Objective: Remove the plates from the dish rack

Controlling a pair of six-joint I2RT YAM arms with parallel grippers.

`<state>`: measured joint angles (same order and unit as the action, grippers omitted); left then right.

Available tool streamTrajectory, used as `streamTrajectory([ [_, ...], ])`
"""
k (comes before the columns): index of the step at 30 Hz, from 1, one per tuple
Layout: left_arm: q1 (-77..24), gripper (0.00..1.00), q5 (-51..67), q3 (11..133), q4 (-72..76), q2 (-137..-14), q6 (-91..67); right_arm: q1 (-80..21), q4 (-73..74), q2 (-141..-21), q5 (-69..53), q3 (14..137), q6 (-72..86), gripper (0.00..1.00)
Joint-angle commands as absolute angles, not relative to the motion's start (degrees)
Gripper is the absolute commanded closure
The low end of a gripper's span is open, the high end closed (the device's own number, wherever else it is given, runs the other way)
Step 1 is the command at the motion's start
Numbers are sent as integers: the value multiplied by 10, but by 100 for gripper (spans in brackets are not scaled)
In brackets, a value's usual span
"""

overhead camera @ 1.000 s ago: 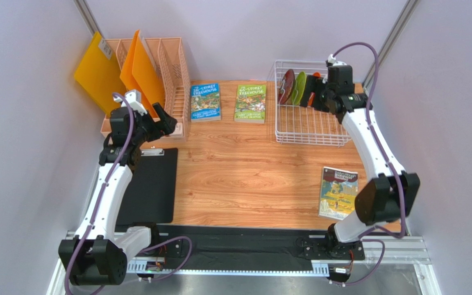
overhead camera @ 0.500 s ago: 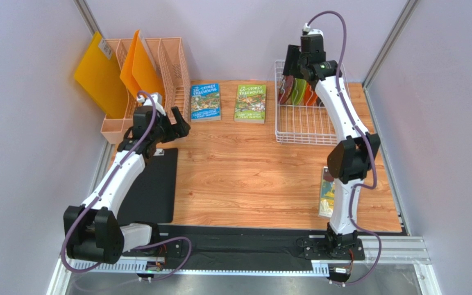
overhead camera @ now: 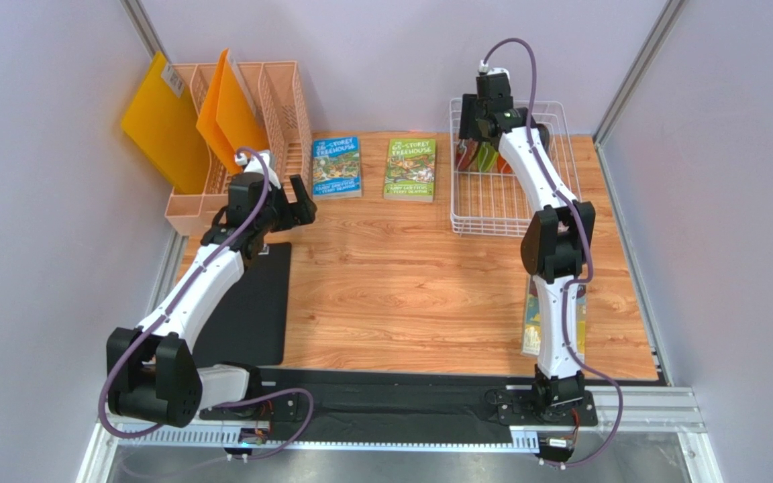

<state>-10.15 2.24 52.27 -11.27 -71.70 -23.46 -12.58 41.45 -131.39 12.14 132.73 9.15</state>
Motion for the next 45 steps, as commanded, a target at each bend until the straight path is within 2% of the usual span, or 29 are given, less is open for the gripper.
streamTrajectory([
  [1, -105, 0, 18, 545, -92, -709, -221, -126, 359, -1337, 135, 1354, 72, 38],
  [11, -105, 0, 22, 555, -96, -711, -212, -126, 338, -1397, 177, 1397, 40, 38],
  [15, -105, 0, 24, 558, -95, -717, -211, -125, 323, -1411, 191, 1398, 27, 47],
  [18, -105, 0, 21, 559, -94, -726, -210, -126, 315, -1418, 200, 1401, 21, 59],
  [20, -105, 0, 20, 560, -93, -734, -208, -125, 313, -1421, 200, 1402, 19, 62],
  [21, -105, 0, 20, 559, -93, -736, -207, -127, 312, -1422, 200, 1402, 18, 70],
  [23, -105, 0, 19, 559, -93, -742, -207, -127, 310, -1426, 204, 1404, 17, 72],
  [24, -105, 0, 18, 558, -92, -744, -207, -126, 310, -1428, 203, 1404, 15, 82],
  [26, -105, 1, 18, 555, -90, -748, -206, -130, 308, -1431, 206, 1404, 5, 92],
  [27, -105, 0, 17, 556, -90, -750, -206, -132, 305, -1433, 211, 1402, 3, 100],
  [33, -105, 1, 12, 555, -91, -758, -200, -166, 266, -1423, 278, 1379, -44, 100],
  [40, -105, 0, -25, 551, -108, -752, -184, -211, 157, -1403, 494, 1344, -109, 100],
  [45, -105, 0, -33, 546, -111, -741, -180, -215, 111, -1348, 535, 1289, -115, 100],
])
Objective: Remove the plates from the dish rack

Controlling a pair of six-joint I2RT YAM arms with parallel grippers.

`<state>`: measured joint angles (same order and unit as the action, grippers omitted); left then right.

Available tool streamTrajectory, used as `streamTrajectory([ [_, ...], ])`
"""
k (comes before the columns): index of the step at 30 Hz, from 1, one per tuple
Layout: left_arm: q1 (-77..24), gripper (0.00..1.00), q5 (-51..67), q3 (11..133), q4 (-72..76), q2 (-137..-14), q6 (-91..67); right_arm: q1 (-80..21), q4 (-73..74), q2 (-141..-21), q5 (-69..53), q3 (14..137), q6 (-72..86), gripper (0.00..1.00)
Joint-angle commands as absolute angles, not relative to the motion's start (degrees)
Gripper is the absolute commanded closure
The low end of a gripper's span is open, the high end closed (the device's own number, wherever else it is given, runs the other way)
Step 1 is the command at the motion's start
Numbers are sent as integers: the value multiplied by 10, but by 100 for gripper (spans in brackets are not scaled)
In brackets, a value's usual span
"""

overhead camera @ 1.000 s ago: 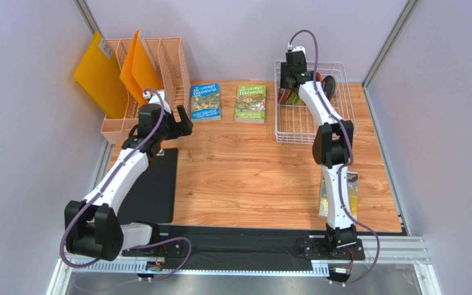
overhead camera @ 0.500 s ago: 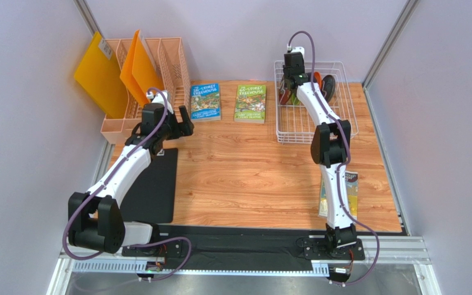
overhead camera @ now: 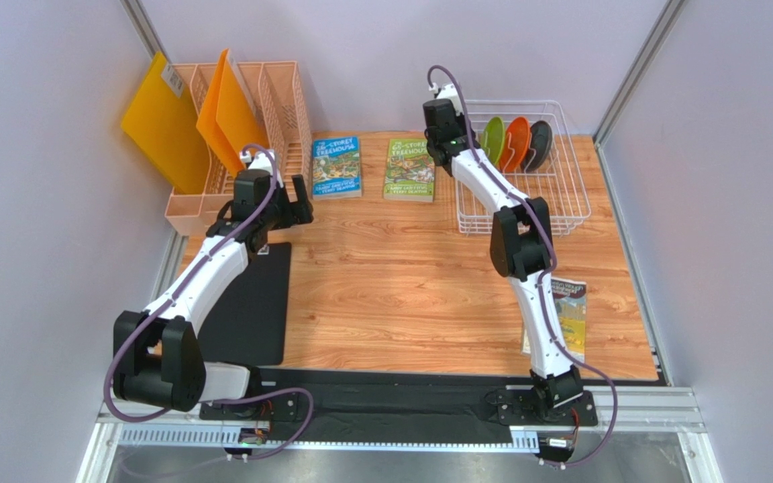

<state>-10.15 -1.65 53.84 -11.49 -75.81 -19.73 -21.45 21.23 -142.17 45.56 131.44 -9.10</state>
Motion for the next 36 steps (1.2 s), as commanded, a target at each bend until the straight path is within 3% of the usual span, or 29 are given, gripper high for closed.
streamTrajectory([
  [1, -105, 0, -33, 543, -111, -736, -181, -214, 107, -1339, 538, 1281, -116, 100],
  [14, -105, 1, 73, 519, -79, -698, -215, -225, 176, -1104, 496, 1136, -52, 100],
  [23, -105, 1, 248, 497, 29, -710, -295, -250, 308, -873, 267, 936, 104, 100],
  [31, -112, 2, 390, 454, 153, -727, -411, -257, 249, -703, 12, 734, 213, 100],
  [36, -148, 2, 389, 412, 192, -738, -437, -259, 189, -652, -89, 628, 270, 100],
])
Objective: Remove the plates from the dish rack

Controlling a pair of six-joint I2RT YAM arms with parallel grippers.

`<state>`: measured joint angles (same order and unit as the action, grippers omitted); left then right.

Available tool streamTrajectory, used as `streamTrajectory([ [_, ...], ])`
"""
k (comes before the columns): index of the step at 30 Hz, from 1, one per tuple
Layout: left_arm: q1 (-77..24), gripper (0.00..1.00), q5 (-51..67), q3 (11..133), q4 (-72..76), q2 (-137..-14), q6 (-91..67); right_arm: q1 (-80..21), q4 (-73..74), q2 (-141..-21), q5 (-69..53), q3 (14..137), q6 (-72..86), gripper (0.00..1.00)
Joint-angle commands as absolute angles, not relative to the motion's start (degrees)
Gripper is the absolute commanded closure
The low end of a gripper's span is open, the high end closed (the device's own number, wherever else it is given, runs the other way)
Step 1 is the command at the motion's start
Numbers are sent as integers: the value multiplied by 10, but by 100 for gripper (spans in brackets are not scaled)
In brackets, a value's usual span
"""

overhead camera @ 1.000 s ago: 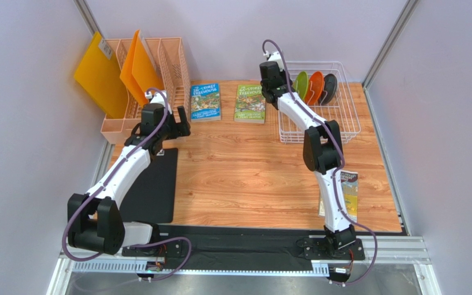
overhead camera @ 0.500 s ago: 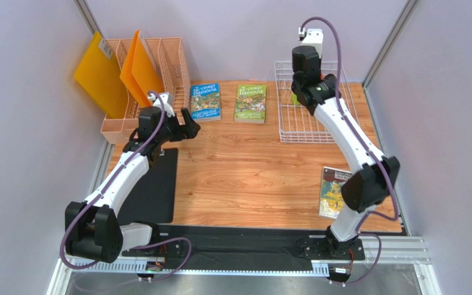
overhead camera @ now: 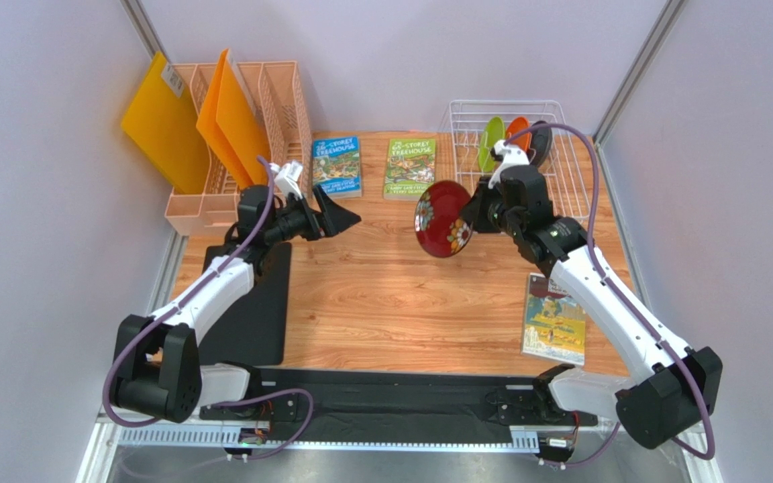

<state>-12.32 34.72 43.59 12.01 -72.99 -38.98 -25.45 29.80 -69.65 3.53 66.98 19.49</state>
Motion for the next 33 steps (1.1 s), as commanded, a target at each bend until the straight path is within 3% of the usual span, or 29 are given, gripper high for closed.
streamTrajectory([
  [1, -161, 3, 384, 407, 196, -742, -445, -263, 179, -648, -98, 617, 283, 100],
  [19, -248, 12, 353, 349, 371, -803, -531, -269, 44, -614, -209, 490, 393, 100],
  [24, -259, 20, 363, 348, 427, -829, -557, -269, 12, -630, -236, 475, 408, 100],
  [27, -266, 44, 363, 348, 441, -838, -563, -269, 8, -638, -242, 475, 410, 100],
  [28, -266, 61, 362, 349, 441, -839, -563, -269, 8, -638, -239, 475, 407, 100],
  [30, -267, 81, 363, 348, 441, -841, -560, -269, 10, -639, -235, 476, 403, 100],
  [31, -267, 100, 365, 348, 439, -844, -559, -269, 11, -641, -236, 477, 401, 100],
  [33, -268, 100, 371, 352, 439, -847, -551, -269, 10, -647, -242, 478, 401, 100],
])
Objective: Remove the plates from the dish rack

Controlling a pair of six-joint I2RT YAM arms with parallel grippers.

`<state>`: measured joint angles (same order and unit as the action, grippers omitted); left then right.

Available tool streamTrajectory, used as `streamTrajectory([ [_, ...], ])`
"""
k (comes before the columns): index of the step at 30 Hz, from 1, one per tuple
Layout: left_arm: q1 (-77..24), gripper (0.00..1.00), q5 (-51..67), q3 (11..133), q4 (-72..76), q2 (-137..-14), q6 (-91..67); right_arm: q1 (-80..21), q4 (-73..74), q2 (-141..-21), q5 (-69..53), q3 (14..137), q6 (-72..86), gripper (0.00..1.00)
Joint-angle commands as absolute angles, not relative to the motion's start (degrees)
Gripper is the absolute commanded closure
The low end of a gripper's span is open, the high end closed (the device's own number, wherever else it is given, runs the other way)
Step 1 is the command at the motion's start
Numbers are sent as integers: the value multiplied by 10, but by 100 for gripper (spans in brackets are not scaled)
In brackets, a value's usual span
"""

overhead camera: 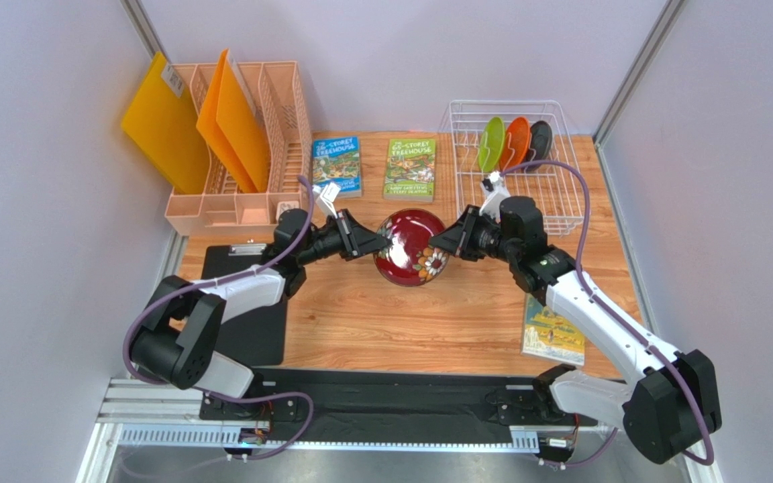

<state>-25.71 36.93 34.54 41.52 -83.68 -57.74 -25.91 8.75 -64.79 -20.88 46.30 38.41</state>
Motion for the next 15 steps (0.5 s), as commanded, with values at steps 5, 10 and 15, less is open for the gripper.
streamTrajectory([
  [5, -273, 100, 387, 354, 439, -850, -536, -269, 9, -661, -249, 482, 400, 100],
  [10, -275, 100, 356, 339, 409, -825, -519, -269, 28, -675, -236, 487, 395, 59],
  [15, -275, 100, 323, 343, 334, -789, -476, -266, 59, -676, -193, 495, 378, 37],
])
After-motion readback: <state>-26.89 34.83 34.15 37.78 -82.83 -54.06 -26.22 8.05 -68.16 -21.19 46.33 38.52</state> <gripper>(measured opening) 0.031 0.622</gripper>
